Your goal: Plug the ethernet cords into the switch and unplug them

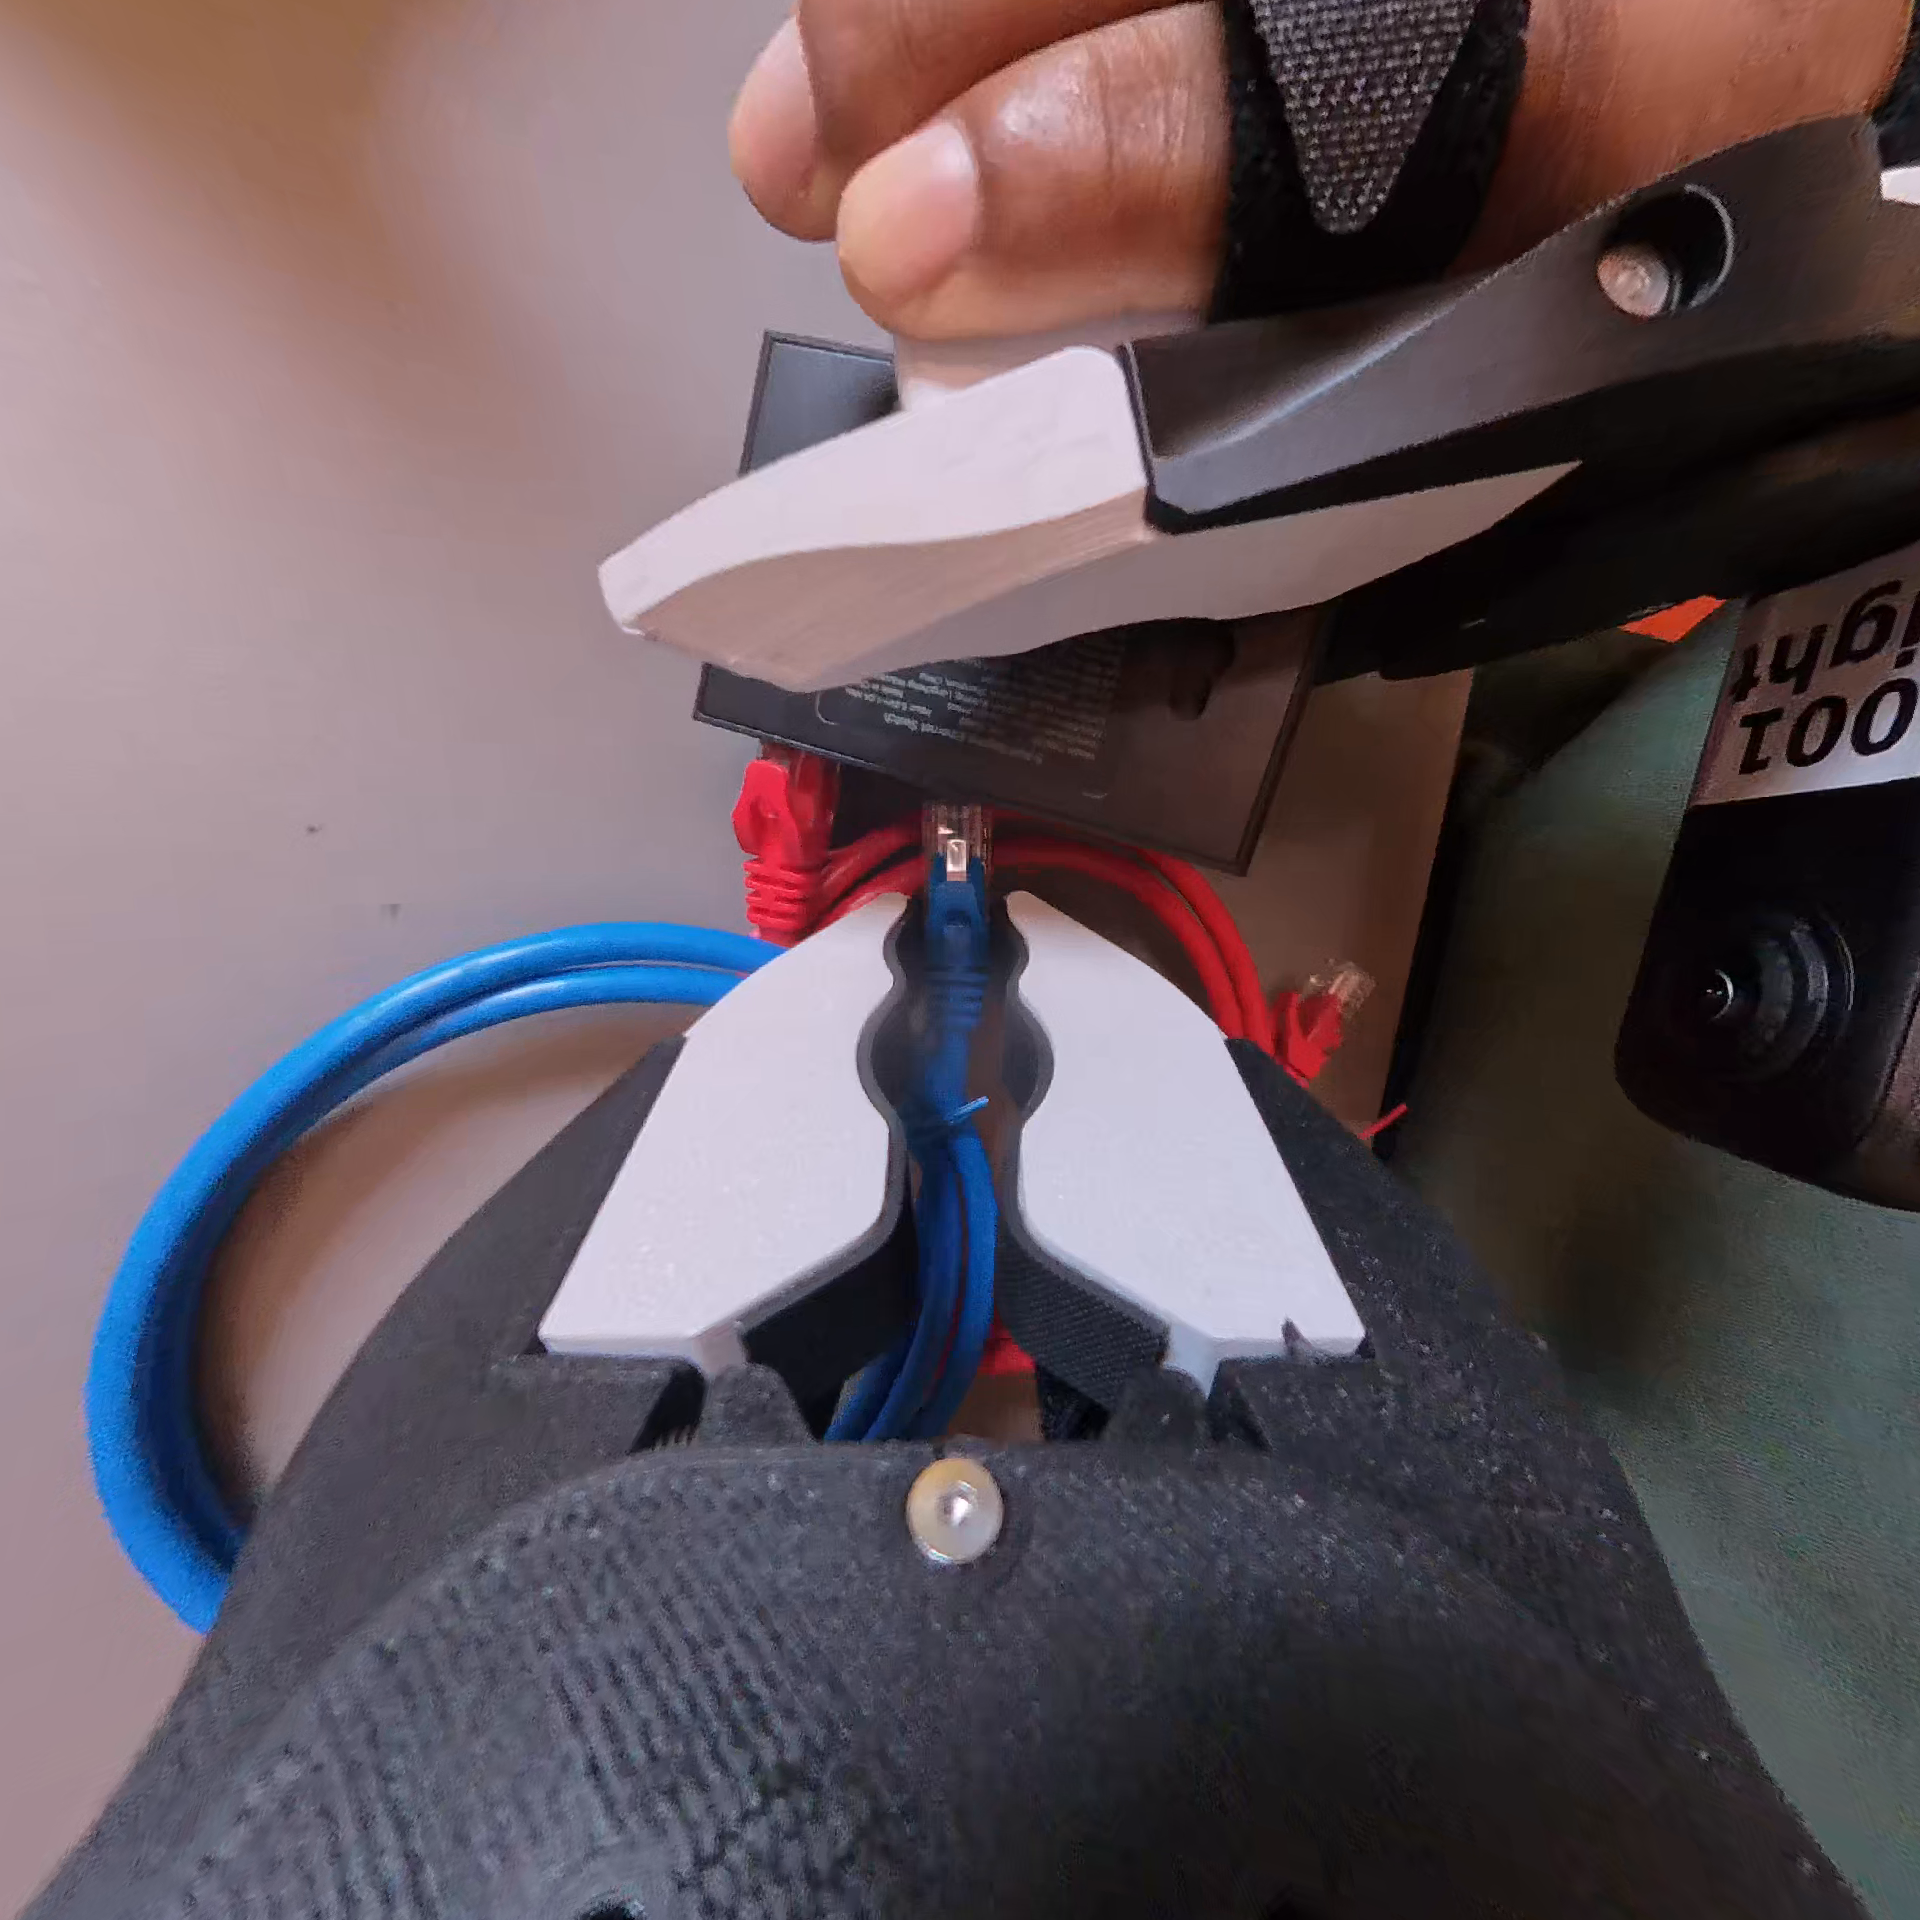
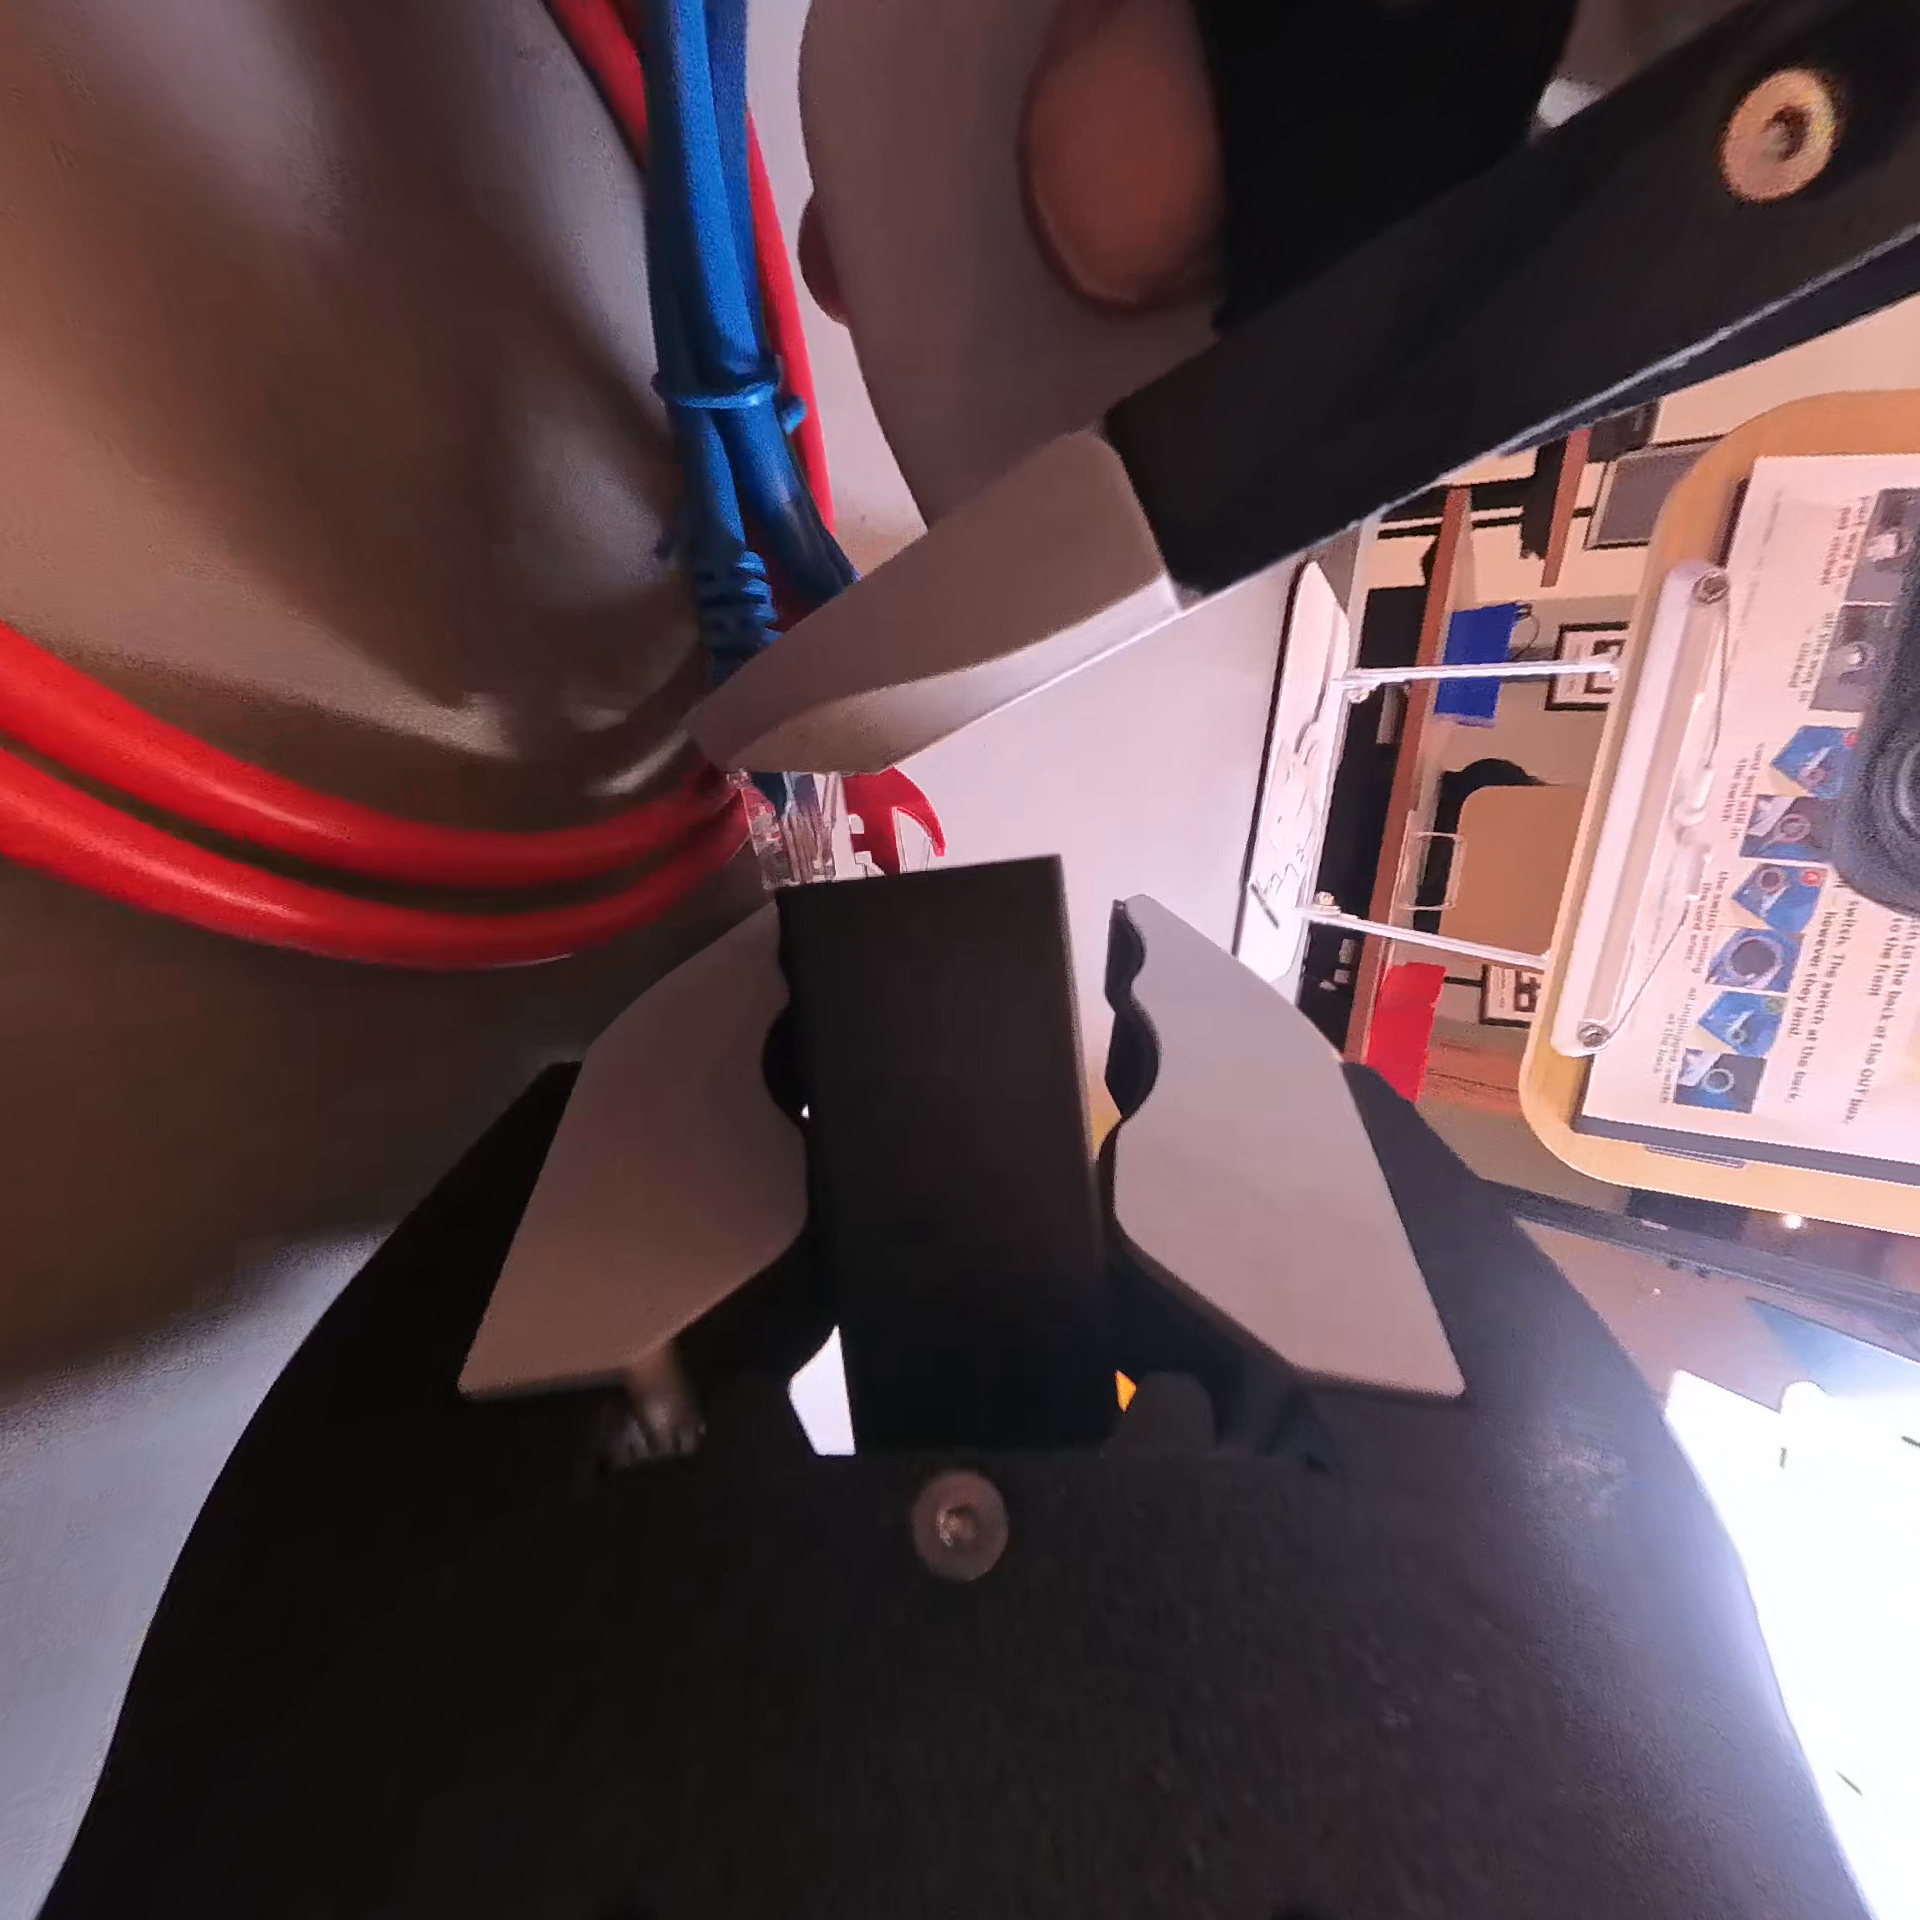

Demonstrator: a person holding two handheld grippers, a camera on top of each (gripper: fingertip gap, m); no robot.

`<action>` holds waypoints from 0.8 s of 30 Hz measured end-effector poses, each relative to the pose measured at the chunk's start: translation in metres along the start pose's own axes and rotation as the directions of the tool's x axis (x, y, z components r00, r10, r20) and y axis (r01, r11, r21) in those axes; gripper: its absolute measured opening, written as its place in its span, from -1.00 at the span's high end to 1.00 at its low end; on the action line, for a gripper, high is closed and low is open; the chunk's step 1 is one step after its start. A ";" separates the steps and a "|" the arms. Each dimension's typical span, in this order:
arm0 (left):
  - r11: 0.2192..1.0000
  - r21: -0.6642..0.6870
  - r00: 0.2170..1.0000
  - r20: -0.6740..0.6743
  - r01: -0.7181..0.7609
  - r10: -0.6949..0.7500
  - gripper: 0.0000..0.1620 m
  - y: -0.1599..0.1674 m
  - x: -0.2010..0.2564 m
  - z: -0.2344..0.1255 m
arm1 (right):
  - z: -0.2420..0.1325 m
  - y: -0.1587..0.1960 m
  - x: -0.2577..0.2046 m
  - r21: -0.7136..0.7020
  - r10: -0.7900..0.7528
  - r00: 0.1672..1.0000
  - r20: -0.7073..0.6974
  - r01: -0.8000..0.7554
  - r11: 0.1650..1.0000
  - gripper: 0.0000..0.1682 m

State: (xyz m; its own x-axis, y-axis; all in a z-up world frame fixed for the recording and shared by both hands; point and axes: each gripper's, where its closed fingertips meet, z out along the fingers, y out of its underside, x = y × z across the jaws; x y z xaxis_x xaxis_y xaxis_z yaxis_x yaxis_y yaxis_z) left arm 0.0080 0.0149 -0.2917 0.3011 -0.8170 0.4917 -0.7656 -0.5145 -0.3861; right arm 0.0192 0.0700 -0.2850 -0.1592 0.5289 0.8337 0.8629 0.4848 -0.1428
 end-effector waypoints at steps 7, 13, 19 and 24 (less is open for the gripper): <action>0.999 -0.009 0.996 -0.074 -0.053 0.053 0.84 -0.003 0.027 0.018 | 0.002 0.005 0.001 -0.043 -0.001 1.000 0.016 0.002 0.999 0.36; 0.994 0.010 0.994 0.008 -0.106 0.106 0.75 0.000 0.018 -0.005 | -0.001 0.013 0.004 0.082 0.014 0.998 -0.061 -0.009 0.997 0.37; 0.981 0.070 0.982 0.074 -0.180 0.174 0.48 0.008 0.006 -0.026 | -0.013 0.004 0.012 0.230 -0.041 0.988 -0.151 0.076 0.970 0.37; 0.954 0.207 0.976 0.088 -0.215 0.201 0.23 0.000 -0.006 -0.040 | -0.031 -0.014 0.018 0.331 -0.060 0.974 -0.218 0.132 0.934 0.37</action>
State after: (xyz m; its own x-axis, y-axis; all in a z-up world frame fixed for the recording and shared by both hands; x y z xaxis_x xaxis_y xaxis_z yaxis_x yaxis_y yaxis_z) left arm -0.0169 0.0303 -0.2639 0.1896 -0.9234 0.3336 -0.6778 -0.3689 -0.6360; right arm 0.0193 0.0512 -0.2521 -0.1023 0.3339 0.9370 0.6262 0.7535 -0.2001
